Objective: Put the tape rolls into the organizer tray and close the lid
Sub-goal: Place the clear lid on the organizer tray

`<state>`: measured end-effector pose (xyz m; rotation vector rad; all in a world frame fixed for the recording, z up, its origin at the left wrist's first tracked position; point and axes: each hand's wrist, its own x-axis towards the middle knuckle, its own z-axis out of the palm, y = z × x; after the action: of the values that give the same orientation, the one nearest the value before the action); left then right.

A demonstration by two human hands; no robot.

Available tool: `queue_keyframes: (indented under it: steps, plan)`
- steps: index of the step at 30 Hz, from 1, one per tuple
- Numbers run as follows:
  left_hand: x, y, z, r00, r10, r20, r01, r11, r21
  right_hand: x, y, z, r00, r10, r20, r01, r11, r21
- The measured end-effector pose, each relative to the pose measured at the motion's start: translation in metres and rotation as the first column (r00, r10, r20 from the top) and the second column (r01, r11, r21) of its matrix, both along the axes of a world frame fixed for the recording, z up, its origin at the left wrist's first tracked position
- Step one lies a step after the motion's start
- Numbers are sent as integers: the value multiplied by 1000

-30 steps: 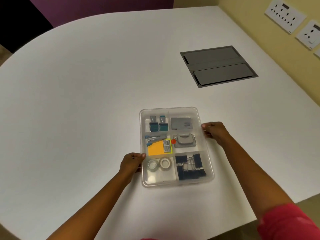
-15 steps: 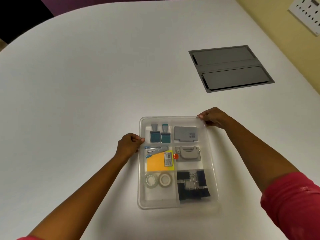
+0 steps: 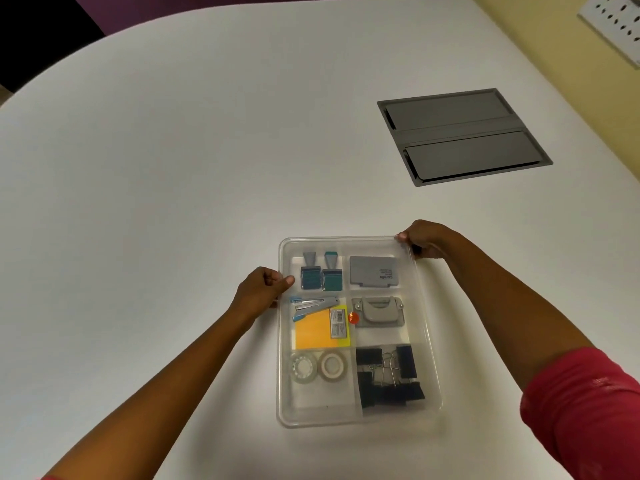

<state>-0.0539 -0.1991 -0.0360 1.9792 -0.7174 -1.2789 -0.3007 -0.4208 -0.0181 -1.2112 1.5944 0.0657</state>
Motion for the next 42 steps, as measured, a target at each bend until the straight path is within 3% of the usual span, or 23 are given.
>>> queue_keyframes:
  steps: [7,14,19,22,24,27,29,31,34,42]
  plan:
    - [19,-55,10,992,-93,86,88,994,57,-1,4,-1,999,-44,28,45,999,-18]
    - [26,-88,4,968,-177,178,138,968,210,0,4,-1,999,-34,3,34,999,-36]
    - [25,-94,1,977,-156,142,111,953,283,0,5,-9,1000,-2,-30,-1,995,-101]
    - [25,-91,4,979,-156,135,117,958,261,0,7,-5,1000,10,-14,-12,993,-117]
    - [19,-83,4,940,-182,289,137,976,170,-2,12,-2,1000,7,-1,-7,984,-176]
    - [-6,-51,0,741,-162,652,249,968,-42,-7,36,-4,991,34,-133,-91,887,-453]
    - [-29,-25,-5,723,-105,683,283,947,-154,-10,65,-7,975,70,-210,-191,741,-644]
    - [-49,-5,-13,713,-124,690,324,931,-167,-14,89,-11,958,116,-261,-274,627,-729]
    - [-63,13,-26,673,-149,724,334,935,-118,-21,109,-25,901,197,-386,-425,580,-695]
    - [-66,21,-38,721,-151,677,313,941,-124,-24,116,-41,889,181,-421,-440,592,-675]
